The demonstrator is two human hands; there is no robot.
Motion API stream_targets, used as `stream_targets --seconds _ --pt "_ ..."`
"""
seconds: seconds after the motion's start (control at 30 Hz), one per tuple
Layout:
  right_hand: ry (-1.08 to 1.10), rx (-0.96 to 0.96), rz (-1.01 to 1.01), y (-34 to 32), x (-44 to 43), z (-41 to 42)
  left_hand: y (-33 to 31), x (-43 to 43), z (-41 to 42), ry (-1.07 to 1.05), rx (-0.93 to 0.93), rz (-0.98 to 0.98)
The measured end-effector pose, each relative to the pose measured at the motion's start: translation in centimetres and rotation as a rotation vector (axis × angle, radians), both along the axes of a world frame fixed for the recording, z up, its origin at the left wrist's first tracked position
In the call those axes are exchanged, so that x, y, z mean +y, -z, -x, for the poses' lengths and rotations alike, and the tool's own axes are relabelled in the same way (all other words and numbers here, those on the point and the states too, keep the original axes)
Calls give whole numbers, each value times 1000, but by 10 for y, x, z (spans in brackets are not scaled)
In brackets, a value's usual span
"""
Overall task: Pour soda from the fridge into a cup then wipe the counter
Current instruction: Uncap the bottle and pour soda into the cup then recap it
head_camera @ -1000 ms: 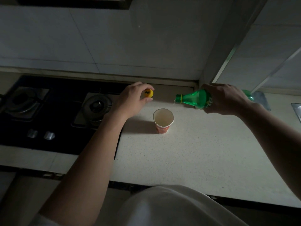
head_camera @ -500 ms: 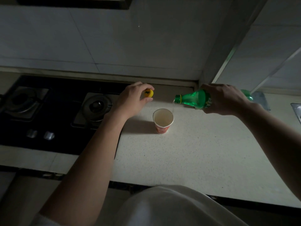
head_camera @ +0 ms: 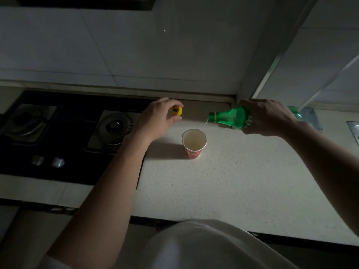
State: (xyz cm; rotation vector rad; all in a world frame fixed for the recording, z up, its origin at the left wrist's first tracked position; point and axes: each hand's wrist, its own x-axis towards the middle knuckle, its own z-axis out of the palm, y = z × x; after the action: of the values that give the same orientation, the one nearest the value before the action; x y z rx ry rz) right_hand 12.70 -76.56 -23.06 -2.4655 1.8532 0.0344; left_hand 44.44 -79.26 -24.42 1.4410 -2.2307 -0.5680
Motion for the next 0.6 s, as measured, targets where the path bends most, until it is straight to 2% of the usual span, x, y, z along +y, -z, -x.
stream_targets --seconds 0.6 --pt "-9 14 8 2 -2 1 0 -2 0 2 -5 4"
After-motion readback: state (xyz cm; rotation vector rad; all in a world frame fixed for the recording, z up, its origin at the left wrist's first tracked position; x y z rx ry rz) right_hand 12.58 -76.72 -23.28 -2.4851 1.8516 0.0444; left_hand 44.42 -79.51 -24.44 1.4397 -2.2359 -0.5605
